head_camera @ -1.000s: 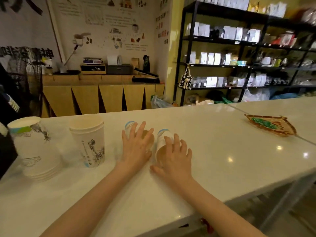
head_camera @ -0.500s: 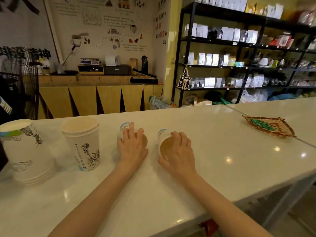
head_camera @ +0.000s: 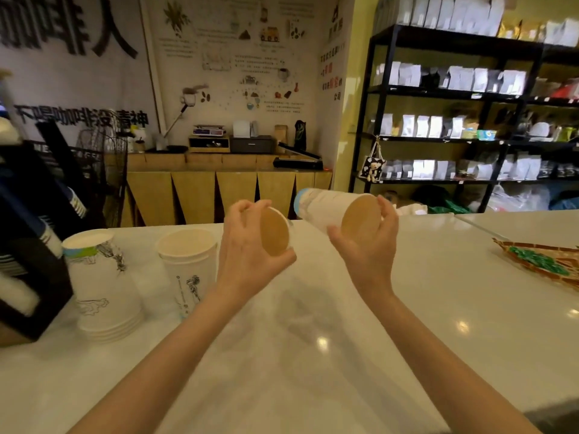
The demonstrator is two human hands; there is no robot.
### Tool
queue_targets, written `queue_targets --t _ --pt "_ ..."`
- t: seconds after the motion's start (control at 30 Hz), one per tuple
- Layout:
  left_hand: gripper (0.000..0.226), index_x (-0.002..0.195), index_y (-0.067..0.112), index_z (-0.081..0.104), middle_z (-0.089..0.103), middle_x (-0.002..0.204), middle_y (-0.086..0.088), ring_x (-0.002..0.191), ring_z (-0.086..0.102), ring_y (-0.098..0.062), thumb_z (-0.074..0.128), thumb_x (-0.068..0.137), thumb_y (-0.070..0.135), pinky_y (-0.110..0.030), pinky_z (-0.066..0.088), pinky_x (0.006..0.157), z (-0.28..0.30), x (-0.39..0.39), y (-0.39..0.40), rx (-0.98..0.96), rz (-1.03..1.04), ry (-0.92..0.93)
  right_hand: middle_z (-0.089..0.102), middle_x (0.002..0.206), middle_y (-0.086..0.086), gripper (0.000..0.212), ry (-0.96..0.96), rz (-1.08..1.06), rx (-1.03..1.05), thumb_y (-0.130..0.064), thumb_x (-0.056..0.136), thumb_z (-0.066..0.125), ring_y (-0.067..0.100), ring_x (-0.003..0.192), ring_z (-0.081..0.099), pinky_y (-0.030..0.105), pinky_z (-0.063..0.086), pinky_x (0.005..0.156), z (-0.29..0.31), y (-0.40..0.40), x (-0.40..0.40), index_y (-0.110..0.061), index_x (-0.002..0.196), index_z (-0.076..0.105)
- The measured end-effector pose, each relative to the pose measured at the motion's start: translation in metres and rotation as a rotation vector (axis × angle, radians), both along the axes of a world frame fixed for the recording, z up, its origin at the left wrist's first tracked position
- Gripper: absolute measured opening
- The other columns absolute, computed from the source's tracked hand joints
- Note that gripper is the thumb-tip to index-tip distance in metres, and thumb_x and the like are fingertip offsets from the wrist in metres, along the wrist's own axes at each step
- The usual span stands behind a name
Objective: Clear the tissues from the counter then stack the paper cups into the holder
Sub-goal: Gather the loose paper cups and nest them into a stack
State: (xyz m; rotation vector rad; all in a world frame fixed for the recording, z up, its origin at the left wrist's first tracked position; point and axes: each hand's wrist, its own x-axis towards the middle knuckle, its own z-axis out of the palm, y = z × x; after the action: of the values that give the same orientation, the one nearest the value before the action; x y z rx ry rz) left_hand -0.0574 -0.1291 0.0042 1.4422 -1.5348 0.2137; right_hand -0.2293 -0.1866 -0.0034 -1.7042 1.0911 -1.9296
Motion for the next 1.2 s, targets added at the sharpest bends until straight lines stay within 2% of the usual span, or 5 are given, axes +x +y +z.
queue_targets --t 0.17,0.4,0.6,0.8,1.2 --pt "0.084 0.129 0.026 0.032 0.032 0.119 0.008 0.103 0.033 -0.005 0.073 0.058 0.041 -0.013 0.028 0.079 0.071 0.042 0.049 -0.135 -0.051 0.086 0.043 0.132 0.002 0.078 -0.310 0.257 0.052 -0.035 0.068 0.073 0.017 0.116 0.050 0.023 0.056 0.075 0.041 -0.011 0.036 -0.024 0.132 0.030" --pt "0.086 0.130 0.036 0.030 0.039 0.122 0.010 0.107 0.041 -0.009 0.079 0.058 0.036 -0.024 0.037 0.083 0.100 0.104 0.080 0.019 -0.017 0.085 0.051 0.126 0.000 0.057 -0.444 0.527 0.095 -0.037 0.073 0.066 0.017 0.113 0.054 0.023 0.055 0.076 0.068 -0.008 0.088 -0.031 0.121 0.035" --pt "0.087 0.131 0.038 0.028 0.037 0.122 0.013 0.110 0.040 -0.011 0.076 0.060 0.041 -0.033 0.038 0.088 0.082 0.124 0.073 0.192 0.023 0.037 0.057 0.125 0.011 0.061 -0.482 0.701 0.130 -0.034 0.076 0.062 0.022 0.111 0.059 0.038 0.055 0.086 0.083 -0.006 0.117 -0.011 0.130 0.042" --pt "0.099 0.136 0.039 0.019 0.037 0.140 0.005 0.116 0.037 -0.011 0.075 0.054 0.046 -0.038 0.039 0.094 0.074 0.129 0.057 0.267 0.016 0.089 0.061 0.116 0.006 0.059 -0.382 0.742 0.081 -0.037 0.077 0.056 0.022 0.107 0.060 0.035 0.053 0.084 0.098 -0.008 0.123 -0.011 0.129 0.046" --pt "0.099 0.133 0.039 0.019 0.050 0.121 0.007 0.112 0.047 -0.016 0.075 0.052 0.049 -0.030 0.040 0.080 0.081 0.135 0.029 0.389 -0.068 0.185 0.054 0.126 0.004 0.075 0.275 0.738 -0.078 -0.056 0.064 0.060 0.015 0.104 0.058 0.020 0.053 0.071 0.160 -0.019 0.130 -0.025 0.131 0.046"
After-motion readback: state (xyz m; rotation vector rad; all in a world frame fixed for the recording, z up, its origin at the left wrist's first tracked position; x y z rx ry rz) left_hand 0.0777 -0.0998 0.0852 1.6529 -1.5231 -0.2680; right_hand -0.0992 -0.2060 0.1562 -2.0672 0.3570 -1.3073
